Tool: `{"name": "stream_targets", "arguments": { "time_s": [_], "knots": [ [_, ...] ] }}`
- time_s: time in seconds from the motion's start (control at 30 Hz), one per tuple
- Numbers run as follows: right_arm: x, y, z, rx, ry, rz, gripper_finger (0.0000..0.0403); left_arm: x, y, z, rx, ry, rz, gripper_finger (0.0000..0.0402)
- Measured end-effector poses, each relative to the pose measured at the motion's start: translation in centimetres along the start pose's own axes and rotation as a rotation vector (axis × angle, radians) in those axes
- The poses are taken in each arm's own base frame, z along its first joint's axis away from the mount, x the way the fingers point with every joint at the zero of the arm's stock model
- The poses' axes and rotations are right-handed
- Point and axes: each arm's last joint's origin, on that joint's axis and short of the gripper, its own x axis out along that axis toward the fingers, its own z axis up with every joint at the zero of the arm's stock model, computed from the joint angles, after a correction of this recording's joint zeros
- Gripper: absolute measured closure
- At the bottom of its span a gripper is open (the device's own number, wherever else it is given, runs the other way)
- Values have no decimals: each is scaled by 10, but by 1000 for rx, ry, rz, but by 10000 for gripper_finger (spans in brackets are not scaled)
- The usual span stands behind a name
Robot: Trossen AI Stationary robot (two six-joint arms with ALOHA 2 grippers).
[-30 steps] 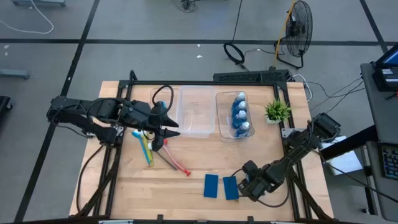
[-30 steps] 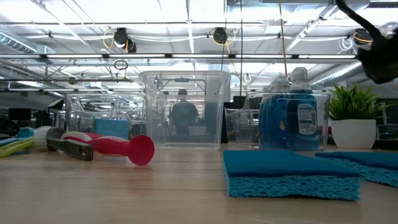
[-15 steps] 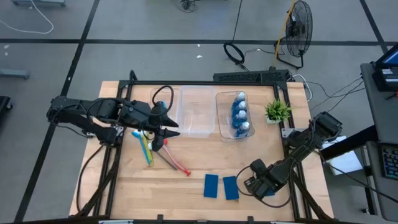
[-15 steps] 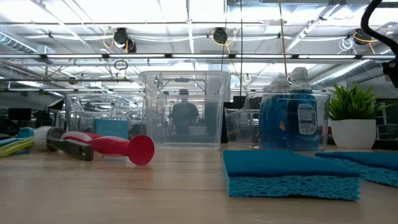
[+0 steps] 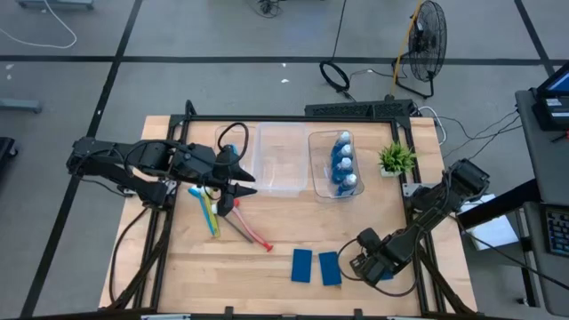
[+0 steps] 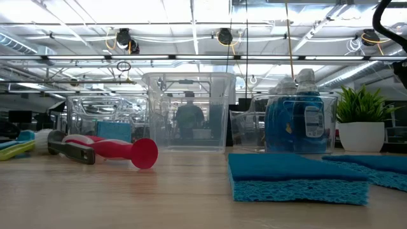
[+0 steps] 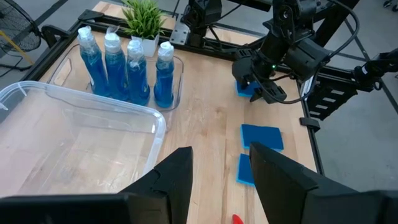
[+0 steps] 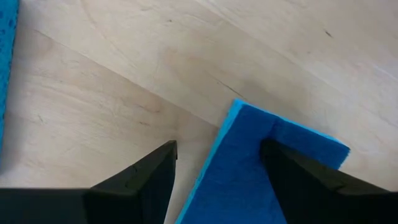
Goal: Pick & Place Kitchen Sink Supplies
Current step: Put the blue sponge into the left transparent bin
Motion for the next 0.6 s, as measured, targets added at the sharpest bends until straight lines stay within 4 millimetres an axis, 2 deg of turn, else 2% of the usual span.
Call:
{"name": "stream_targets", "arguments": {
  "time_s": [0.6],
  "knots": [
    [0,0,0,6,17,-3,171,0,0,0,-9,-1,0,238]
  ]
}}
